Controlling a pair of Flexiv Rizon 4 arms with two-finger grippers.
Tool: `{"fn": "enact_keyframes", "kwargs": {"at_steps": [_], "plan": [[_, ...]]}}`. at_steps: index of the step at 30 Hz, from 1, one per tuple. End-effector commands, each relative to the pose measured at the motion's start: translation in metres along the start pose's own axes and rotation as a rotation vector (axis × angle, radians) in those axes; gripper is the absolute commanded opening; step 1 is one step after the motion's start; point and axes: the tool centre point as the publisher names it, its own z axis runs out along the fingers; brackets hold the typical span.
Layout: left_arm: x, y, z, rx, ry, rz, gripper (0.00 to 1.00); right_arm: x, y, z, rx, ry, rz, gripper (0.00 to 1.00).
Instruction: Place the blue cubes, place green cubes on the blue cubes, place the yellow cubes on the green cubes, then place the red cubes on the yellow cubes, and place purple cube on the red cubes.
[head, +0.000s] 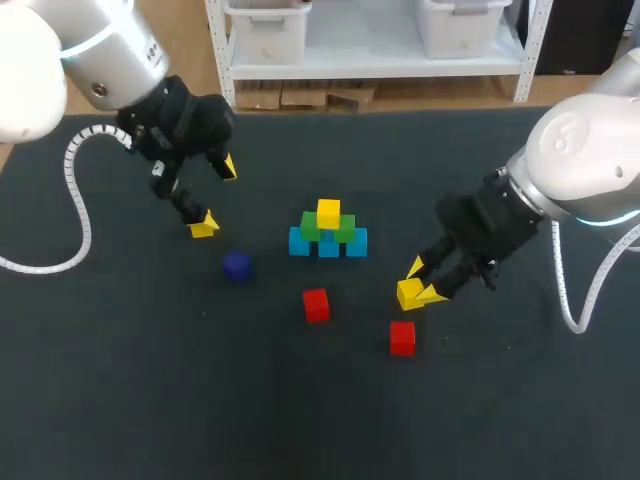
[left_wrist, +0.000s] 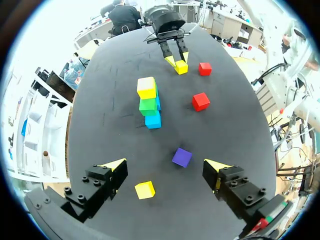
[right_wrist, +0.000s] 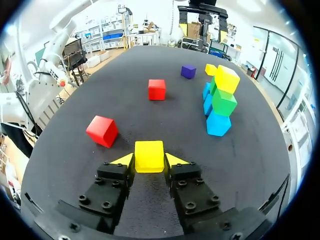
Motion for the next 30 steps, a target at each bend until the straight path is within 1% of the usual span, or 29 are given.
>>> {"fn": "enact_keyframes", "kwargs": {"at_steps": [1,6,10,14,18,22,30], "plan": [[0.001,-0.001,0.000,-0.003,-0.003,0.003,1.00,0.001,-0.002,-0.001,0.002,0.002,0.006,0.00],[0.001,-0.001,0.000,-0.003,-0.003,0.003,1.00,-0.005,-0.004,-0.007,0.015,0.009,0.020,0.00],[0.001,-0.001,0.000,-0.003,-0.003,0.003,1.00,-0.012,-0.010,-0.018,0.044,0.020,0.041,0.00],[0.001,-0.001,0.000,-0.003,-0.003,0.003,1.00,-0.019,-0.024,-0.027,0.096,0.022,0.117,0.00],[0.001,-0.001,0.000,-0.003,-0.003,0.003,1.00,-0.028,-0.037,-0.032,0.144,0.018,0.168,0.00],[0.001,-0.001,0.000,-0.003,-0.003,0.003,1.00,-0.040,-0.051,-0.033,0.172,0.020,0.176,0.00],[0.001,-0.001,0.000,-0.003,-0.003,0.003,1.00,-0.055,-0.070,-0.032,0.185,0.023,0.171,0.00]]}}
